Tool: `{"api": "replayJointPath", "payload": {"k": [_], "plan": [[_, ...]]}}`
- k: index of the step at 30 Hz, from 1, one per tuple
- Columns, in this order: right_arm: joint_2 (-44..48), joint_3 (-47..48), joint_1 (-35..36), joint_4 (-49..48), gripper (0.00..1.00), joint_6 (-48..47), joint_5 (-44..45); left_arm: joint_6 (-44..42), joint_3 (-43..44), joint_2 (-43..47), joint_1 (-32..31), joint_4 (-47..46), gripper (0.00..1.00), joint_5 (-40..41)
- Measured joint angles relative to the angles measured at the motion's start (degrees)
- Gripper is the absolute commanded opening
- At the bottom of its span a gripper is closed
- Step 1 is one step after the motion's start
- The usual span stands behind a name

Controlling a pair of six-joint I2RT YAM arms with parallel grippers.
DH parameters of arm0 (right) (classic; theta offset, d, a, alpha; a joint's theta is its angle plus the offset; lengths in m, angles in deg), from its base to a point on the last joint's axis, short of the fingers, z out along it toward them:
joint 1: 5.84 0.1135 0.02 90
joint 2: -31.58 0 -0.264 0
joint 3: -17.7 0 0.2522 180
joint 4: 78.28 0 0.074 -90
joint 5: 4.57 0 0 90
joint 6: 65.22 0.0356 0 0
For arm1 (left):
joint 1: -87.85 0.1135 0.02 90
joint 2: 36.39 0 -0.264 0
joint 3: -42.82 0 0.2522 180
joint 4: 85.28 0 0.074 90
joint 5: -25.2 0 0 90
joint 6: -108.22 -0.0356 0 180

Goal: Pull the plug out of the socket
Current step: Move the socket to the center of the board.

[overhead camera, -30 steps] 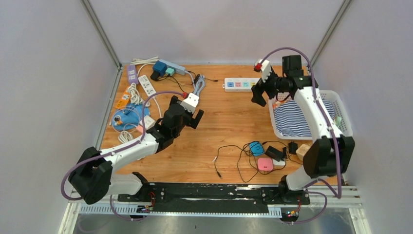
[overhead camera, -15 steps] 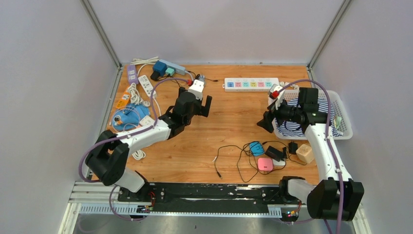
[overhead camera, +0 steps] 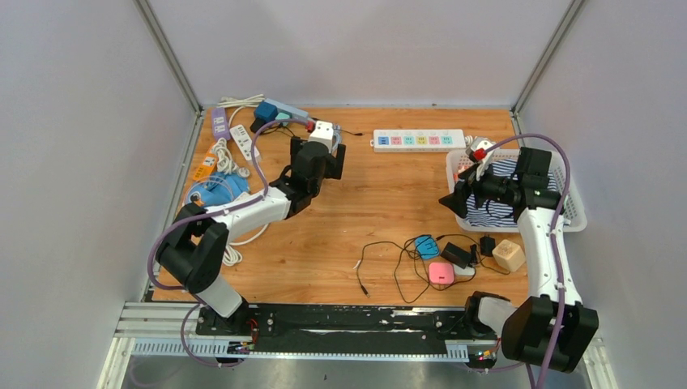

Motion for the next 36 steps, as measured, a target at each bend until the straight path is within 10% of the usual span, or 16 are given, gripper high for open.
{"api": "replayJointPath", "payload": {"k": [30, 36], "plan": [[-2.0, -2.1, -5.6, 0.0, 0.99, -3.6, -4.4, 5.7, 1.9, -11.1, 9.2, 1.6, 0.95, -18.1], [-2.6, -2.1, -5.6, -0.1, 0.99, -3.7, -4.5, 5.7, 4.9, -11.9, 10.6, 2.7, 0.8, -18.6]]}}
